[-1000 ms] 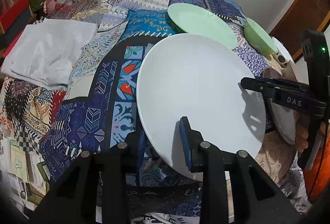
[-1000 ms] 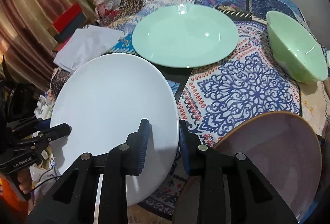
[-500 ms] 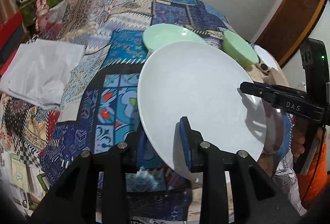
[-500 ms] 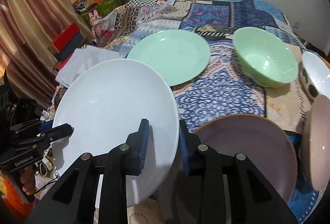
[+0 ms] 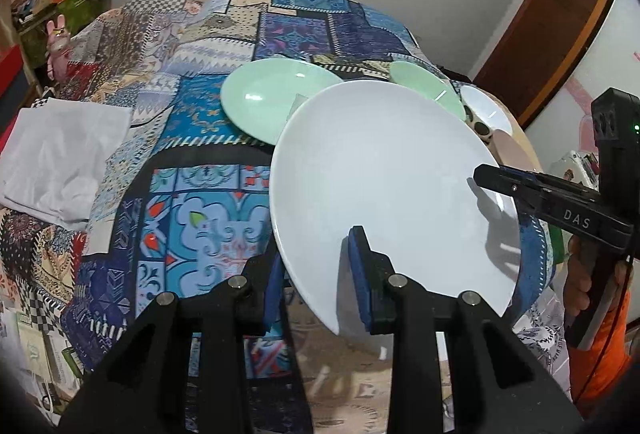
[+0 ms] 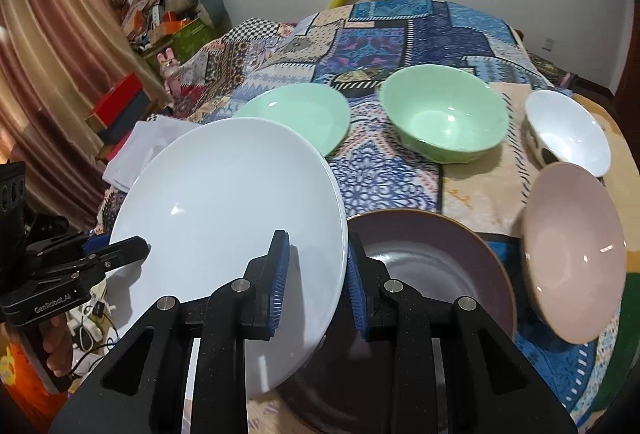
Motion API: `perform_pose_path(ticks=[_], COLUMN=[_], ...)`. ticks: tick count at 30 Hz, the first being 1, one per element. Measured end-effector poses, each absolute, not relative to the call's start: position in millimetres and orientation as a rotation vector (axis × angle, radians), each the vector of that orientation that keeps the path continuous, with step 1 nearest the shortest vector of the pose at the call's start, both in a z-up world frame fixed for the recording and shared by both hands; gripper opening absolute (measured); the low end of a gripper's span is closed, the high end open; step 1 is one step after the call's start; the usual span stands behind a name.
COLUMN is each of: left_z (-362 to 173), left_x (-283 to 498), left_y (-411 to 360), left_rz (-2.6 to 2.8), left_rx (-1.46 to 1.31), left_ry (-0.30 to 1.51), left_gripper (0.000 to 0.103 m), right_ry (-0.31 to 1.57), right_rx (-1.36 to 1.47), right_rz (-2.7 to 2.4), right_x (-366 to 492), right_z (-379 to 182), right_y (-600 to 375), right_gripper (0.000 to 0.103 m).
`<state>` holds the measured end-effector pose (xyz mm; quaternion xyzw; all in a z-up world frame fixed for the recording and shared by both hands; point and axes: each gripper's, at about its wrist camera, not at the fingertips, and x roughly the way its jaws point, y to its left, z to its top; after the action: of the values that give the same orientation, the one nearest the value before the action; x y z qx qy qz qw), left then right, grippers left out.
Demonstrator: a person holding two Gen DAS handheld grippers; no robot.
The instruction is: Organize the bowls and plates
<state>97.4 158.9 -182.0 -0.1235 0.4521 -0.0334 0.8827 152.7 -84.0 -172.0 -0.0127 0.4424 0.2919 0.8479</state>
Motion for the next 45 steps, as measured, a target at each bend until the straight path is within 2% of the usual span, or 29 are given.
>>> perform_pose_path(ticks=[17,45], left_z=[-177,-231], left_x=[109,144], left_y=[100,54], left_rz=[-0.127,-0.184], left_rx=[-0.209,-0.18], left_ry=[0.975,1.13], left_gripper=[0.03,0.03], right_ry=[0.937,1.059], right_rx=[0.048,0.087], right_rz=[0.558,0.473], right_x=[143,147], right_z=[-176,-220], right_y=[-148,-190], right_gripper=[0.026,0.026])
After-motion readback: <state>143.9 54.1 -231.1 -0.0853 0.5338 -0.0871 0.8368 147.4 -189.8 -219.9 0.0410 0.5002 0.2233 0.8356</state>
